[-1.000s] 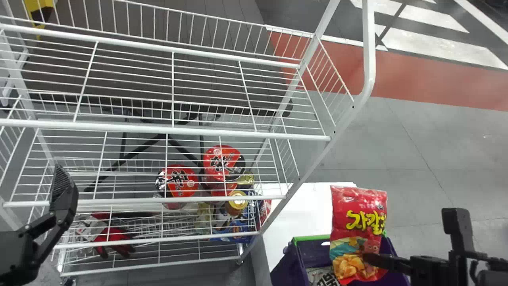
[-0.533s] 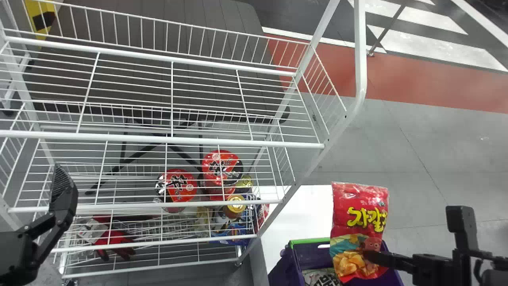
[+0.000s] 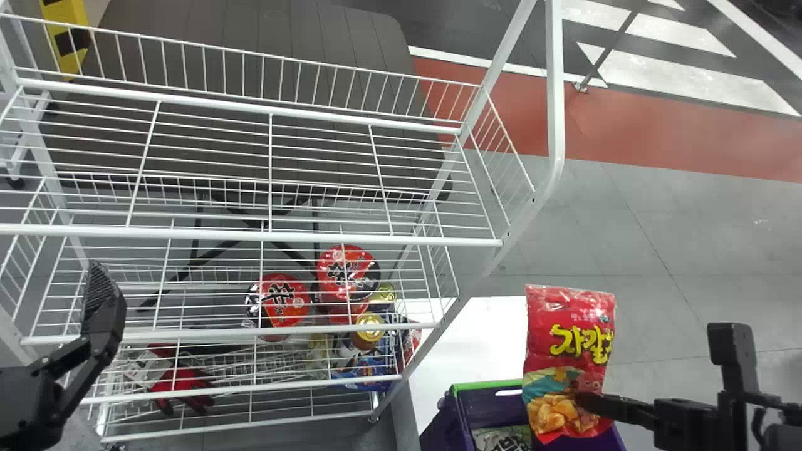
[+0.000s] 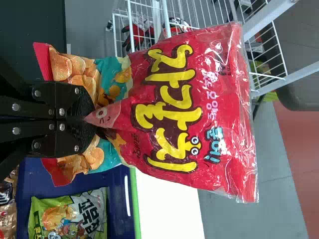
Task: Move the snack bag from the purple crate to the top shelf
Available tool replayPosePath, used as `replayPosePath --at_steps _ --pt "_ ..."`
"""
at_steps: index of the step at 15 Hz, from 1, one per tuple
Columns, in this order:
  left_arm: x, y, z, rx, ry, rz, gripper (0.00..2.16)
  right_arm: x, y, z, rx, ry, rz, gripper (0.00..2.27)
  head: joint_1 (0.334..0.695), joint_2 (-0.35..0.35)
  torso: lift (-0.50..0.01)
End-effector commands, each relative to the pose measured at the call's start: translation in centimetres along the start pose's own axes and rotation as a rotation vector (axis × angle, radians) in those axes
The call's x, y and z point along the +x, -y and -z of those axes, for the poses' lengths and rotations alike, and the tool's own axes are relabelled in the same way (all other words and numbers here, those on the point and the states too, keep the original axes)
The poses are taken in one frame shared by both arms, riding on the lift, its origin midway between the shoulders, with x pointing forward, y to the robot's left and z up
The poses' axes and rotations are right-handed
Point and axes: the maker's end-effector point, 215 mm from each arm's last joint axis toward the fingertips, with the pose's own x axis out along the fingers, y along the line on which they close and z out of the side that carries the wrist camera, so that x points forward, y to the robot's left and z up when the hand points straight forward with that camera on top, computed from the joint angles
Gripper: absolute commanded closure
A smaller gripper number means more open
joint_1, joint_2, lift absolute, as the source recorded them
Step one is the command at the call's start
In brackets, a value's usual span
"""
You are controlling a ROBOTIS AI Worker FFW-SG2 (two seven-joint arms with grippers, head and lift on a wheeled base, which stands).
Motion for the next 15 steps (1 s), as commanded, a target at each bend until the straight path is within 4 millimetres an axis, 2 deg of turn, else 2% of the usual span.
replayPosePath --at_steps 1,8,15 --pt "0.0 0.0 0.0 -0.001 0.0 0.0 0.08 -0.1 0.1 -0.5 -0.008 0.011 0.0 1.63 0.695 -0.35 -0.074" --pt "0.0 0.0 -0.1 -0.001 0.002 0.001 0.08 -0.3 0.6 -1.5 0.001 0.033 -0.002 1.63 0.695 -0.35 -0.046" --pt "0.2 0.3 -0.3 0.005 -0.009 0.006 0.08 -0.3 -0.1 -2.7 -0.015 0.063 -0.036 1.63 0.695 -0.35 -0.018"
